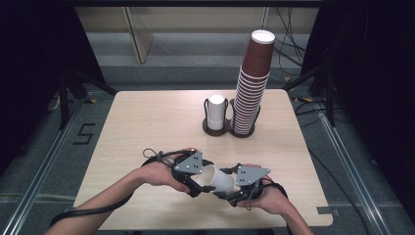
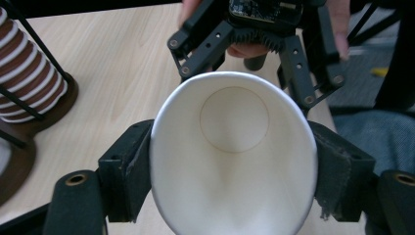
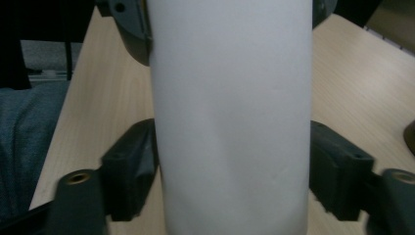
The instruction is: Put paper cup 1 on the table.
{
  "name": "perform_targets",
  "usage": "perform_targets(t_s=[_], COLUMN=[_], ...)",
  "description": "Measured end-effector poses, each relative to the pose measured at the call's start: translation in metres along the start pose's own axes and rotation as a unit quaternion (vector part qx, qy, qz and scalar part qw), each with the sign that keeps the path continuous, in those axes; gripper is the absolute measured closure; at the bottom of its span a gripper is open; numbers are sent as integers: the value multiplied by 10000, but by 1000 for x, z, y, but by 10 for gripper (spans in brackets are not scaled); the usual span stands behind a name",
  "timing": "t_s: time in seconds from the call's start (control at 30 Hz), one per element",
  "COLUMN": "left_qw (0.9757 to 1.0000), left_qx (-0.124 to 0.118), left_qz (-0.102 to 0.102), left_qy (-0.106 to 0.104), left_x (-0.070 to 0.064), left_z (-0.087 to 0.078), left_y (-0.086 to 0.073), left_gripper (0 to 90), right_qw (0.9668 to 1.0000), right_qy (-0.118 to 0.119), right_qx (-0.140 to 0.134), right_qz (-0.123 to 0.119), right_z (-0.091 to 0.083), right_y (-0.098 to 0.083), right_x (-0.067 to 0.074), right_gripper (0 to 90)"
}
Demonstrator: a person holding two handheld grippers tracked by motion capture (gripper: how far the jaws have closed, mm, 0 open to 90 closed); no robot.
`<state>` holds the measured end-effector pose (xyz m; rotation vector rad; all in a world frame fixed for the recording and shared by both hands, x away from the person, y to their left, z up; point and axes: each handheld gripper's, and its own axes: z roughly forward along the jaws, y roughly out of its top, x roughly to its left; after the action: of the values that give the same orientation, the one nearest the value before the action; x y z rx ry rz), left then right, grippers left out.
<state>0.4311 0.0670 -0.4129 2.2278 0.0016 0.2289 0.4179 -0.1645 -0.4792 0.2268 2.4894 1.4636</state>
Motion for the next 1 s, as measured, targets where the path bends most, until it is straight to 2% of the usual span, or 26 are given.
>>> perform_targets(t_s=[0.03,0.07,0.1,0.13,0.17,0.2,0.23,0.27,0.3,0.33,0.37,0.5,0.53,0.57,0.6,0.63,0.7,0.83,0.9,0.93,0.97,1.0], left_qw=[10000,9990,9990,9978,9950,9950,9928,9905,9873,9797,9797,9679,9659,9648,9648,9635,9642,9641,9644,9644,9643,9643], left_qx=[0,311,311,483,795,795,961,1107,1308,1690,1690,2197,2280,2324,2324,2369,2342,2312,2303,2303,2303,2303], left_qz=[0,281,281,395,546,546,658,746,828,1010,1010,1186,1196,1201,1201,1223,1219,1291,1286,1286,1295,1295], left_qy=[0,137,137,210,257,257,271,317,348,377,377,289,275,268,268,260,234,201,171,171,158,158], left_x=[0,-1,-1,-1,0,0,0,1,2,3,3,5,5,5,5,6,6,5,4,4,4,4], left_z=[0,-3,-3,-5,-9,-9,-11,-12,-14,-15,-15,-13,-11,-10,-10,-8,-6,-4,-4,-4,-4,-4], left_y=[0,7,7,10,16,16,19,22,25,28,28,31,32,32,32,32,33,34,35,35,37,37], left_gripper=[254,252,251,251,246,244,244,242,242,241,241,244,245,245,245,245,245,246,248,248,248,249], right_qw=[10000,9999,9999,9996,9991,9991,9989,9988,9986,9981,9980,9977,9978,9980,9980,9983,9984,9987,9989,9989,9988,9988], right_qy=[0,-118,-118,-143,-225,-225,-277,-255,-310,-334,-383,-433,-457,-473,-473,-485,-440,-408,-325,-315,-282,-282], right_qx=[0,110,110,201,346,346,379,415,428,500,504,516,460,413,413,314,307,292,344,331,391,391], right_qz=[0,29,29,102,60,60,14,81,45,147,73,115,152,118,118,43,168,-76,-32,-111,0,0], right_z=[0,1,1,1,1,1,1,1,0,0,0,1,2,2,2,4,5,12,17,19,21,21], right_y=[0,0,0,0,-2,-2,-2,-3,-3,-3,-2,1,4,5,5,9,13,18,19,19,19,19], right_x=[0,0,0,1,0,0,-1,0,-1,0,-1,-2,-2,-2,-2,-3,-1,-3,-2,-2,0,0], right_gripper=[202,149,149,149,144,144,143,143,144,149,151,160,185,200,200,230,255,271,276,278,278,278])
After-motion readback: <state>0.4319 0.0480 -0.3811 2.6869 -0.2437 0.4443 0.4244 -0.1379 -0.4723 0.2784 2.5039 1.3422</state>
